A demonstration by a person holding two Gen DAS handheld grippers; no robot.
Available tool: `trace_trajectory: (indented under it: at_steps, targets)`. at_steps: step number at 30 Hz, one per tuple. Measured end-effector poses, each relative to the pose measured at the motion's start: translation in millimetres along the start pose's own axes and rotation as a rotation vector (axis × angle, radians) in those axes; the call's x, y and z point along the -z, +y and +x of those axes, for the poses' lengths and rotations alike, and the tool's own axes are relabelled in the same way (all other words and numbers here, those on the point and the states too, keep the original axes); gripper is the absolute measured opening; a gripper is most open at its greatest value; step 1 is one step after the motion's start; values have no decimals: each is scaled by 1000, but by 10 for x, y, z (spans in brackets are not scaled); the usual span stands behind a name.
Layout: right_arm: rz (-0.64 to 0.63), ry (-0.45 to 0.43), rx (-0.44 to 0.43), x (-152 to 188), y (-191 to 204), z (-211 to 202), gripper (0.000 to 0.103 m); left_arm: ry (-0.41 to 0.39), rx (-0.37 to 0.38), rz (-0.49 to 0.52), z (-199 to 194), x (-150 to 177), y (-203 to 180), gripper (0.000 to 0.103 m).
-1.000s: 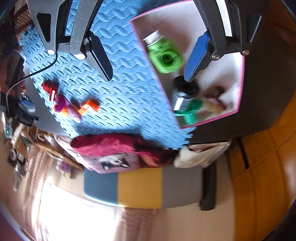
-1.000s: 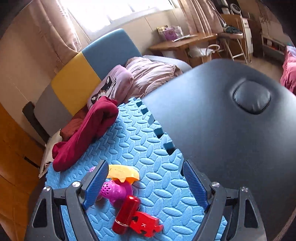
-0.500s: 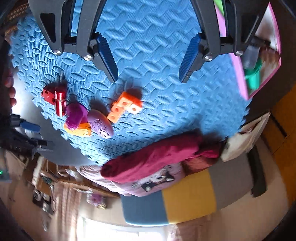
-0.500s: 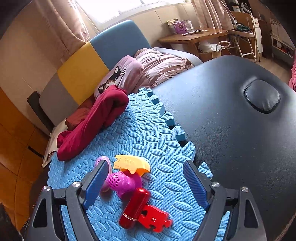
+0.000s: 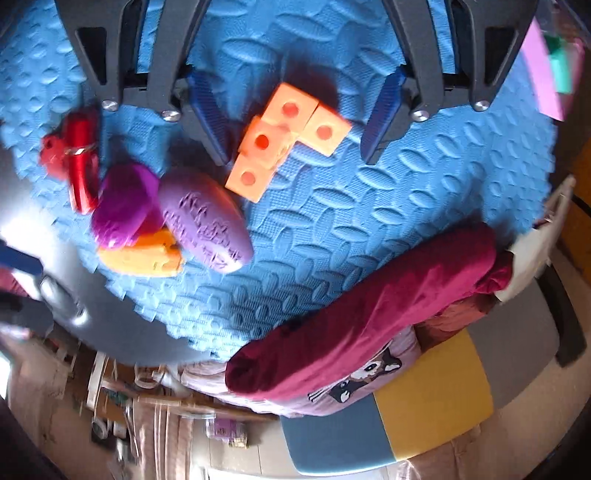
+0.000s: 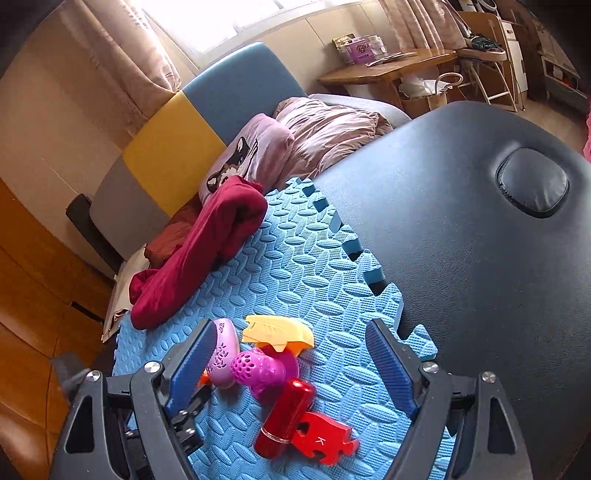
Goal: Organize rigid objects
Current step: 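Grasp the orange cube blocks with the left tool, then grasp the red lipstick tube with the right tool while left tool holds orange blocks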
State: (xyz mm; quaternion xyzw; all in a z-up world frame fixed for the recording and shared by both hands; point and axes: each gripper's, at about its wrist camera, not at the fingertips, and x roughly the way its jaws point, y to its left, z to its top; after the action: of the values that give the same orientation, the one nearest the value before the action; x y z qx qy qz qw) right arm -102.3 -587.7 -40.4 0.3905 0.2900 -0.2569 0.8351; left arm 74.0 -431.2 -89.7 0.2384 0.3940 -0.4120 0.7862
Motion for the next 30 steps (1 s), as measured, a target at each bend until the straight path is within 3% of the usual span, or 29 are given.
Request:
trace_trajectory:
  at_steps: [1,5,9,13,20,30]
  targets:
    - [0,-4,1,-2,-5,-3,84,7,33,-33,0,-3,26,55]
    - [14,-37,-1,-24,-41,-52,84,-22,1,-24,-81,101,-42,54]
    - [36,-8,1,-26,-88,-4,84,-20,-14,-71,-209,279,-38,54]
    - [36,57,8,6,-104,100,84,-45,-45,-108,-363,536,-37,53]
    - [-32,214,1,167,-5,330,84,-78,-34,-170,-622,933,-20,52]
    - [-193,288,33,363,228,443,84,-83,-33,-167,-640,969,-33,52]
